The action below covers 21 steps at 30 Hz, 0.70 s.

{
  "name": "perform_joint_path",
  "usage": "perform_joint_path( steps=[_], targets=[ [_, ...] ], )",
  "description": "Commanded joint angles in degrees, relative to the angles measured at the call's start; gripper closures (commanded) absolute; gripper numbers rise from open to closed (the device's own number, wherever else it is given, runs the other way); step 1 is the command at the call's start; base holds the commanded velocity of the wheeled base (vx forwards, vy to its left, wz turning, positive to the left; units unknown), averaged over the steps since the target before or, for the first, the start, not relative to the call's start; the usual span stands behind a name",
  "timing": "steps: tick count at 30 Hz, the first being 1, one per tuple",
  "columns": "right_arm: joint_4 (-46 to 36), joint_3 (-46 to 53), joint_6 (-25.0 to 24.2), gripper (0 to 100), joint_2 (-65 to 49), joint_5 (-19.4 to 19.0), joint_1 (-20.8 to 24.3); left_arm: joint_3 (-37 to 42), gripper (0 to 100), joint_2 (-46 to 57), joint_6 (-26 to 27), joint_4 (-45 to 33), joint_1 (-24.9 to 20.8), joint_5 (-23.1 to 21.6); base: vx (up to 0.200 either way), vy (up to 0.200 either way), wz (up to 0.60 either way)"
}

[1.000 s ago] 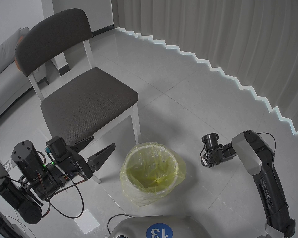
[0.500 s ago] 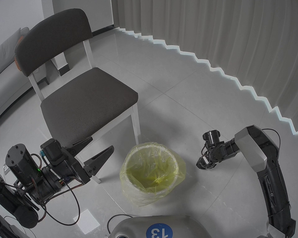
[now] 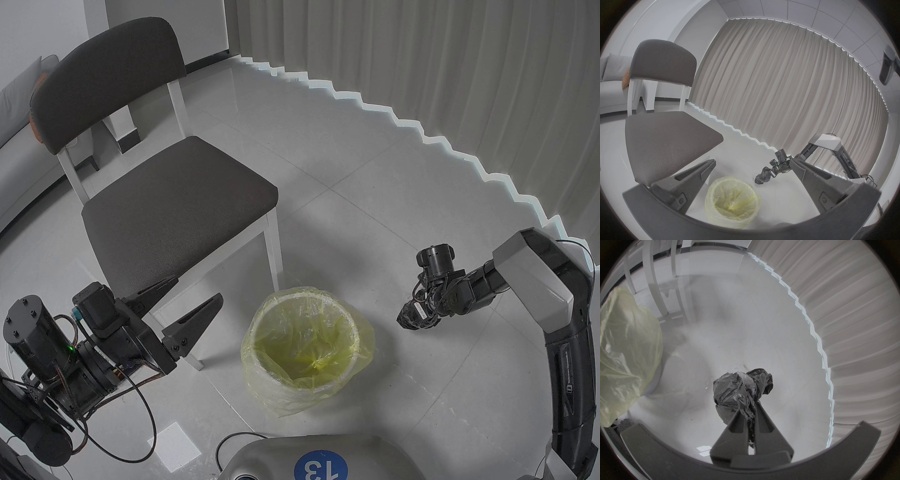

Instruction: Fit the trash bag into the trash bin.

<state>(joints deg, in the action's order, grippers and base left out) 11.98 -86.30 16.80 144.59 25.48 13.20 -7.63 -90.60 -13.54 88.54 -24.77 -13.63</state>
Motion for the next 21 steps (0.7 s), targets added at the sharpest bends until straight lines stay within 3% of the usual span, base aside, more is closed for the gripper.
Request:
perform_joint_path(
  steps=[1, 5, 21],
  targets=[
    [3.8, 6.9, 0.2, 100, -9.0, -0.7, 1.3, 1.6, 0, 2.1, 2.0, 0.0, -1.6, 2.0, 0.0, 0.0, 0.0],
    [9.0, 12.6, 0.6, 100, -13.6, -3.2, 2.6, 1.7, 0, 2.5, 2.8, 0.0, -1.6, 2.4, 0.0, 0.0, 0.0],
    [17.5, 24.9, 1.2, 100, -24.4, -5.1, 5.5, 2.3, 0, 2.4, 2.8, 0.0, -1.6, 2.4, 0.0, 0.0, 0.0]
  ],
)
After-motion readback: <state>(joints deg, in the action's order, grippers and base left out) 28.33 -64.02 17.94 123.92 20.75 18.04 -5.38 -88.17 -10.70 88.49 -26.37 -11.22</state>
